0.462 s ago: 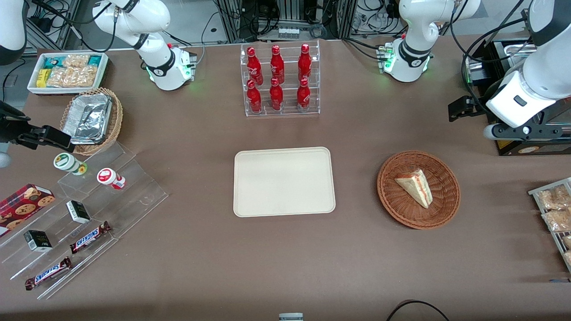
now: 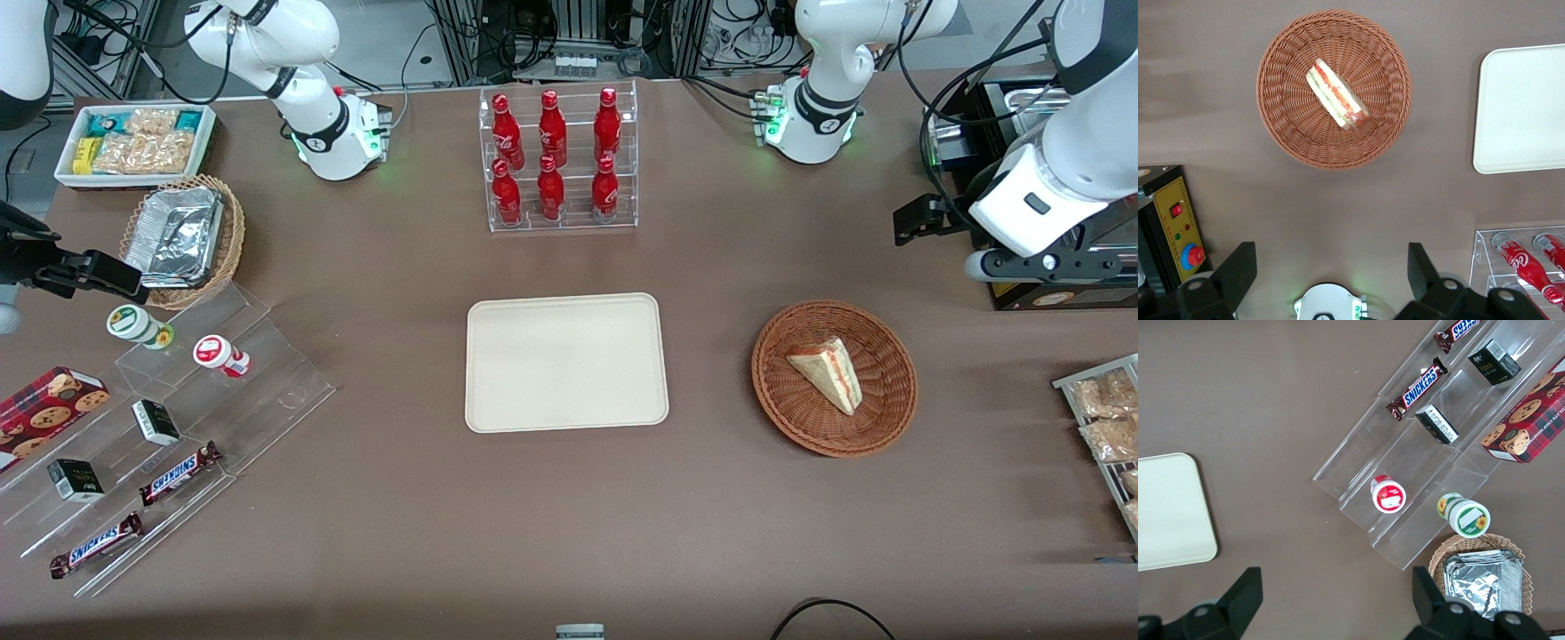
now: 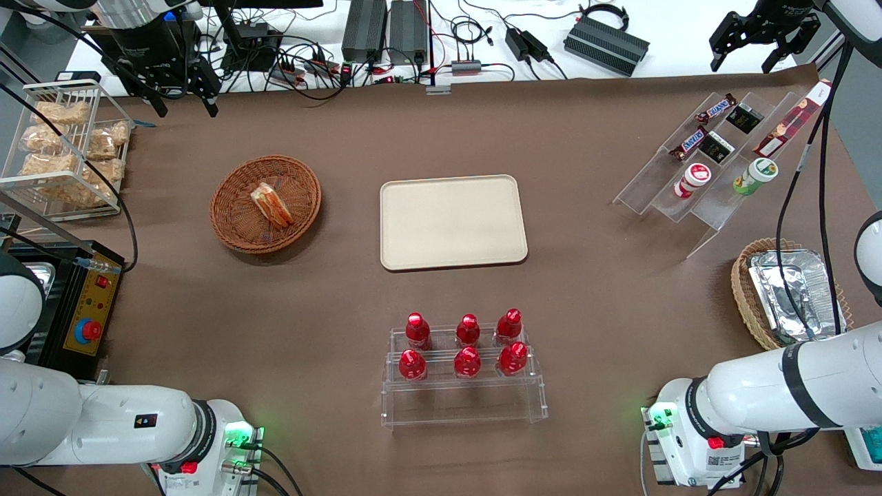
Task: Place sandwich from basket to tray
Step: 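Move the left gripper over the wicker basket holding the sandwich, then lower the open left gripper around the wrapped sandwich in the basket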
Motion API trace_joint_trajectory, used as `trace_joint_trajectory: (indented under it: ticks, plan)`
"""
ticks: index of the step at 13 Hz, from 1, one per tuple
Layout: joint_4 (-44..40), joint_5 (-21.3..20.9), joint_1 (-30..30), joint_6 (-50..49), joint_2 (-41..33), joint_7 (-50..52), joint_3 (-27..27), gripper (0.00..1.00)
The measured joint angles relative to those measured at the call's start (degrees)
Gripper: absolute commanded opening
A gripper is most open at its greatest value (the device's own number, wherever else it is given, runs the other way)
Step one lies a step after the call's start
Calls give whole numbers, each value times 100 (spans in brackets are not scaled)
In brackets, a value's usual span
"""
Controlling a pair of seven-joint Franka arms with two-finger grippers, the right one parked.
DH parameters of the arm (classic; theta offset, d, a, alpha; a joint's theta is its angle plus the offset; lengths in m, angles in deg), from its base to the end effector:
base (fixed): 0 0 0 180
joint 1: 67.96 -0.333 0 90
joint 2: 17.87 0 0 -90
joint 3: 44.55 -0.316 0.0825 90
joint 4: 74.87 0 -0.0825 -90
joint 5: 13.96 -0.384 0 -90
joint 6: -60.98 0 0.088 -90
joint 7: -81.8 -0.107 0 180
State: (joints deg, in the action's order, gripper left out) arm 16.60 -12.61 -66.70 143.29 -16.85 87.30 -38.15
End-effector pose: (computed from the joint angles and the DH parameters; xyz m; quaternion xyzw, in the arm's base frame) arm 0.5379 -0.0746 0.5924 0.9958 -0.0194 -0.0895 0.0025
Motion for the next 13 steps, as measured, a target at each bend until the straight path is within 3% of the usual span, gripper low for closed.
trace_joint_trajectory:
  ticks: [13]
  plan:
    - [2648,-8,1,3408,67,0,0,100]
